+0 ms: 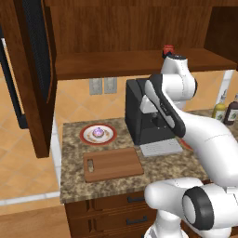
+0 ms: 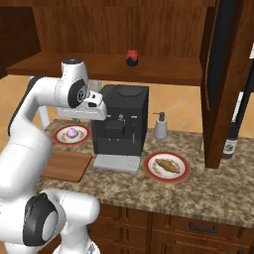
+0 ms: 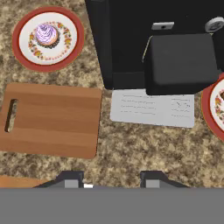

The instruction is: From the different types of pastries on the counter, select a croissant and place it on the cutting board. Then retrieve a jar of jam from the cabinet and place it alongside the croissant on the cutting board.

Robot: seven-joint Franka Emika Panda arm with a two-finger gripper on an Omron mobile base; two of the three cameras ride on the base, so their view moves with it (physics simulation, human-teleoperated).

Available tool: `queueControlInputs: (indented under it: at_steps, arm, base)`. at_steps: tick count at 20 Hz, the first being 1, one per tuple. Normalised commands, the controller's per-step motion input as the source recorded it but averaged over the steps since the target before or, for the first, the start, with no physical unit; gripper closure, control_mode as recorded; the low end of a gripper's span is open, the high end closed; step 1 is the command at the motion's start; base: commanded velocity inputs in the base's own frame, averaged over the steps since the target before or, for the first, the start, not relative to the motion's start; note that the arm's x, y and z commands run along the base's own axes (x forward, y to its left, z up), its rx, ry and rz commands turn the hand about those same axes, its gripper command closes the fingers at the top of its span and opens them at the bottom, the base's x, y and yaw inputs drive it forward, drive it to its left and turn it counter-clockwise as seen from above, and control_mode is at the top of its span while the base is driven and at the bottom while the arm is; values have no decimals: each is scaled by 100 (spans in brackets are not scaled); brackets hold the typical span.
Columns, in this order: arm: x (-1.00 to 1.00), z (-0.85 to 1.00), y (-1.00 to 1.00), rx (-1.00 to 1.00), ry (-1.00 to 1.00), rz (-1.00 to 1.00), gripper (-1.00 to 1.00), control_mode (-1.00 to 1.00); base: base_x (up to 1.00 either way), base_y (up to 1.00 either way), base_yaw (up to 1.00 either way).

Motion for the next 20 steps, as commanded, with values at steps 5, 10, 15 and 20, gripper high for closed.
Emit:
queueControlInputs:
  at_steps: [5,10,15,20]
  arm:
    - [0,-11,2,0,-14,0,-100,-100]
    - [-12,5,-1,6,-79,-4,-100,-100]
    - [0,5,4,0,-41,-9,-100,-100]
    - [8,69,3,-30,15,0,-100,-100]
  base:
    - [0,0,0]
    - [0,0,0]
    - [0,0,0]
    - [0,0,0]
